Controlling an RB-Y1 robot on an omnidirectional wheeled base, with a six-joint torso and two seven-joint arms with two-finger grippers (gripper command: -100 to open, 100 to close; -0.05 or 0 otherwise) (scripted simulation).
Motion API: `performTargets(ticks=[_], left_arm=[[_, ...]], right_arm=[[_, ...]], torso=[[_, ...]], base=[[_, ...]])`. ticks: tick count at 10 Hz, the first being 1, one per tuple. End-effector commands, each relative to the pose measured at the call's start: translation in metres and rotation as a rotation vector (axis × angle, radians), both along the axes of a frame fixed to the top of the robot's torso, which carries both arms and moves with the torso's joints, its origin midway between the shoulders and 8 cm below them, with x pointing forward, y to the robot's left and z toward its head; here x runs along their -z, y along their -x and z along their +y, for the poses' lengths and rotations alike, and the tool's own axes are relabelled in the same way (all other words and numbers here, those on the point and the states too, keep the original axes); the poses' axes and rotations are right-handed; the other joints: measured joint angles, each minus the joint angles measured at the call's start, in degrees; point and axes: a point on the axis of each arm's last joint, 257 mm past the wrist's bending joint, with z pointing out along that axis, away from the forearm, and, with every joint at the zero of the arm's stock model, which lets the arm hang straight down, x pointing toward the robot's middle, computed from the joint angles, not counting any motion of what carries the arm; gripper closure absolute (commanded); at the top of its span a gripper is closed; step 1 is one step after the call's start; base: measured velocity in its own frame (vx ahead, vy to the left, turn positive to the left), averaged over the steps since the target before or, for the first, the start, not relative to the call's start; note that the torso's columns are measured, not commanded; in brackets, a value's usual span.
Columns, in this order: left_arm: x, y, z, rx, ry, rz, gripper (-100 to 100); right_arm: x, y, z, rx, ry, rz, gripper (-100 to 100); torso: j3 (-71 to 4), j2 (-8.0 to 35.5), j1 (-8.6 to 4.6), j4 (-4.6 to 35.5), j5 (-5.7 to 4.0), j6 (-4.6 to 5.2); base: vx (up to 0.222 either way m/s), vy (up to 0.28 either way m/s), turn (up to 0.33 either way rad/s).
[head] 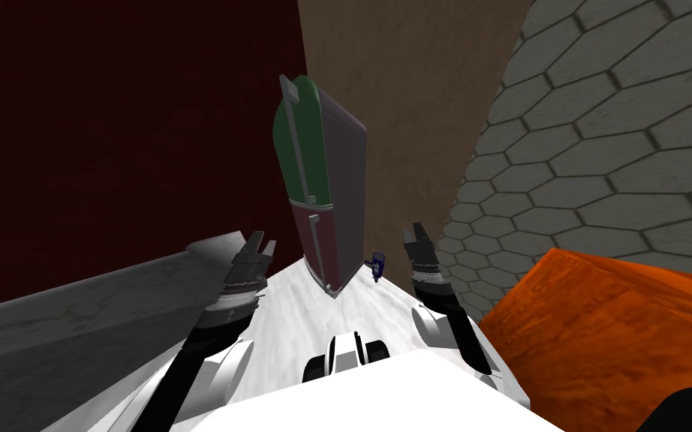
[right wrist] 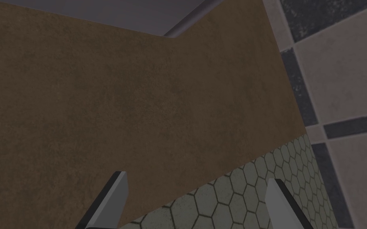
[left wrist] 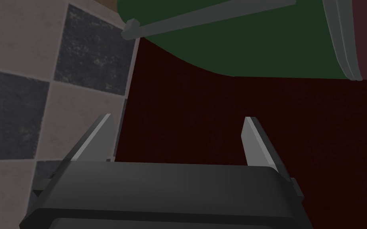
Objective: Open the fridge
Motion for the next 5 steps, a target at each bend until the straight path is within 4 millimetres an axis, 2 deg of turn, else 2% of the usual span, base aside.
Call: performTargets(ticks=[1, 2, 5], left_arm=[[-0.002, -0.009, 0.002, -0.008, -0.002, 0.03, -100], [-0.007, -0.012, 0.002, -0.009, -0.003, 0.032, -100], [-0.004, -0.021, 0.005, -0.022, -0.001, 0.072, -100]], right_arm=[[0.0, 0.0, 0.0, 0.0, 0.0, 0.0, 0], [0.0, 0.0, 0.0, 0.0, 0.0, 0.0, 0], [0.0, 0.0, 0.0, 0.0, 0.0, 0.0, 0]], torso=[[0.0, 0.0, 0.03, 0.0, 0.0, -0.01], [0.0, 0.0, 0.02, 0.0, 0.0, 0.0], [0.0, 0.0, 0.07, 0.0, 0.02, 0.0]], base=[[0.044, -0.027, -0.008], [0.066, -0.035, -0.012], [0.056, -0.014, -0.006]])
